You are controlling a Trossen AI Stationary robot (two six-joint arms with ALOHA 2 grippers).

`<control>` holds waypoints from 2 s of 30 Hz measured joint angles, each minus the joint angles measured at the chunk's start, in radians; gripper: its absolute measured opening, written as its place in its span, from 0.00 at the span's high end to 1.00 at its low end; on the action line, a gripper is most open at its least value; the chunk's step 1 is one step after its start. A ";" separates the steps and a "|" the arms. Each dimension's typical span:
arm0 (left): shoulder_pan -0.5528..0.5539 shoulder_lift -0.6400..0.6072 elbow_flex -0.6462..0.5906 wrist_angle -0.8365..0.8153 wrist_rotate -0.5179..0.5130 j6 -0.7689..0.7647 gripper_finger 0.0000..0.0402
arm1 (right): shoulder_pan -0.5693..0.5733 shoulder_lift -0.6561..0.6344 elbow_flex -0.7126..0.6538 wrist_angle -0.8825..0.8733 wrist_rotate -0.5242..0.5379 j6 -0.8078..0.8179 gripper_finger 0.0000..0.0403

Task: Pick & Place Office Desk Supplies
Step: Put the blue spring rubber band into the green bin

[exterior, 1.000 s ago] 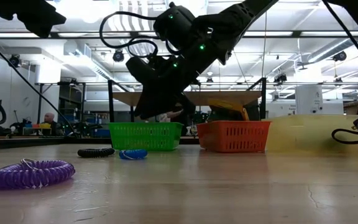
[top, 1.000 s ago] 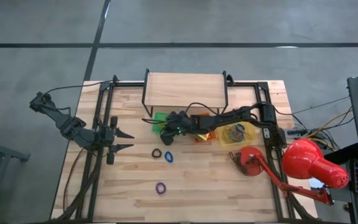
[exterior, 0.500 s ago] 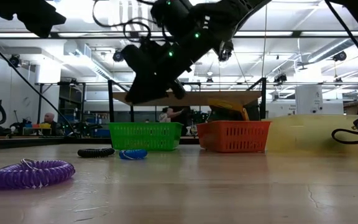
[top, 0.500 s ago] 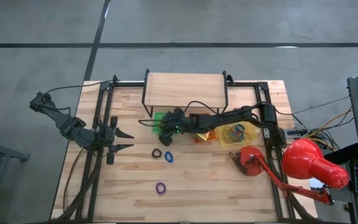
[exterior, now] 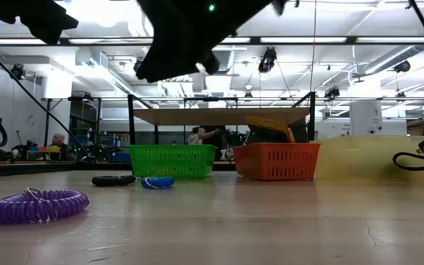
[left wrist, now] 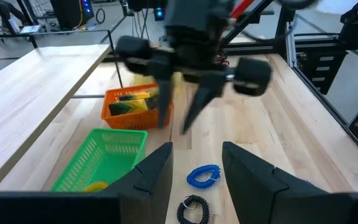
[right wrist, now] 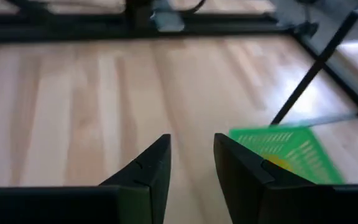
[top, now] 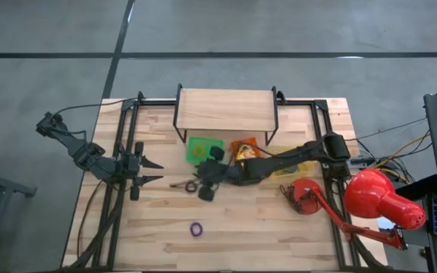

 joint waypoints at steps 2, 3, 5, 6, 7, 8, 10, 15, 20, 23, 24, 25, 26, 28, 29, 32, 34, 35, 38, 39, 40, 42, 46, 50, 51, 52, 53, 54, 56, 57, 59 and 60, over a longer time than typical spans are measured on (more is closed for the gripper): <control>0.000 0.000 0.000 0.000 0.000 0.000 0.65 | 0.021 -0.016 0.001 -0.082 -0.003 0.025 0.70; 0.000 0.000 0.000 0.000 0.000 0.000 0.65 | 0.032 -0.021 0.001 -0.123 -0.004 0.040 0.70; 0.000 0.000 0.000 0.000 0.000 0.000 0.65 | 0.052 -0.028 0.001 -0.178 -0.025 0.055 0.69; 0.000 0.000 0.000 0.000 0.000 0.000 0.65 | 0.062 -0.031 -0.001 -0.210 -0.038 0.056 0.69; 0.000 0.000 0.000 0.000 0.000 0.000 0.65 | 0.073 -0.031 -0.002 -0.231 -0.061 0.056 0.69; 0.000 0.000 0.000 0.000 0.000 0.000 0.65 | 0.082 -0.030 -0.002 -0.239 -0.093 0.052 0.69; 0.000 0.000 0.000 0.000 0.000 0.000 0.65 | 0.100 -0.025 -0.004 -0.251 -0.149 0.040 0.70; 0.000 0.000 0.000 0.000 0.000 0.000 0.65 | 0.114 0.017 -0.011 -0.248 -0.164 -0.029 0.74; 0.000 0.000 0.000 0.000 0.000 0.000 0.65 | 0.110 0.065 -0.013 -0.226 -0.161 -0.041 0.76; 0.000 0.000 0.000 0.000 0.000 0.000 0.65 | 0.107 0.093 -0.014 -0.206 -0.162 -0.064 0.75; 0.000 0.000 0.000 0.000 0.000 0.000 0.65 | 0.107 0.104 -0.014 -0.196 -0.162 -0.065 0.75; 0.000 0.000 0.000 0.000 0.000 0.000 0.65 | 0.106 0.112 -0.014 -0.192 -0.162 -0.066 0.74; 0.000 0.000 0.000 0.000 0.000 0.000 0.65 | 0.106 0.122 -0.014 -0.193 -0.162 -0.067 0.73; 0.000 0.000 0.000 0.000 0.000 0.000 0.65 | 0.106 0.143 -0.014 -0.190 -0.163 -0.066 0.72; 0.000 0.000 0.000 -0.001 0.000 0.000 0.65 | 0.107 0.154 -0.014 -0.189 -0.163 -0.068 0.71; 0.000 0.000 0.000 -0.001 0.000 0.000 0.65 | 0.107 0.180 -0.015 -0.185 -0.166 -0.069 0.69; 0.000 0.000 0.000 0.000 0.000 0.000 0.65 | 0.107 0.187 -0.014 -0.178 -0.164 -0.073 0.68; 0.000 0.000 0.000 0.000 0.000 0.000 0.65 | 0.107 0.191 -0.014 -0.173 -0.164 -0.082 0.67; 0.000 0.000 0.000 0.000 0.000 0.000 0.65 | 0.107 0.201 -0.014 -0.157 -0.163 -0.114 0.67; 0.000 0.000 0.000 0.000 0.000 0.000 0.65 | 0.106 0.203 -0.014 -0.158 -0.163 -0.118 0.67; 0.000 0.000 0.000 0.000 0.000 0.000 0.65 | 0.106 0.205 -0.014 -0.154 -0.163 -0.119 0.67; 0.000 0.000 0.000 0.000 0.000 0.000 0.65 | 0.104 0.205 -0.014 -0.151 -0.163 -0.119 0.67; 0.000 0.000 0.000 0.000 0.000 0.000 0.65 | 0.103 0.205 -0.014 -0.143 -0.164 -0.138 0.68; 0.000 0.000 0.000 0.000 0.000 0.000 0.65 | 0.101 0.207 -0.009 -0.140 -0.165 -0.163 0.68; 0.000 0.000 0.000 0.000 0.000 0.000 0.65 | 0.099 0.207 -0.009 -0.140 -0.166 -0.163 0.68; 0.000 0.000 0.000 0.000 0.000 0.000 0.65 | 0.097 0.207 -0.009 -0.140 -0.167 -0.163 0.68; 0.000 0.000 0.000 0.000 0.000 0.000 0.65 | 0.095 0.207 -0.009 -0.140 -0.167 -0.162 0.69; 0.000 0.000 0.000 0.000 0.000 0.000 0.65 | 0.093 0.207 -0.009 -0.140 -0.167 -0.162 0.69; 0.000 0.000 0.000 0.000 0.000 0.000 0.65 | 0.091 0.207 -0.009 -0.140 -0.167 -0.160 0.71; 0.000 0.000 0.000 0.000 0.000 0.000 0.65 | 0.088 0.207 -0.009 -0.139 -0.167 -0.157 0.72; 0.000 0.000 0.000 0.000 0.000 0.000 0.65 | 0.085 0.207 -0.009 -0.139 -0.167 -0.143 0.74; 0.000 0.000 0.000 0.000 0.000 0.000 0.65 | 0.084 0.207 -0.009 -0.140 -0.167 -0.139 0.75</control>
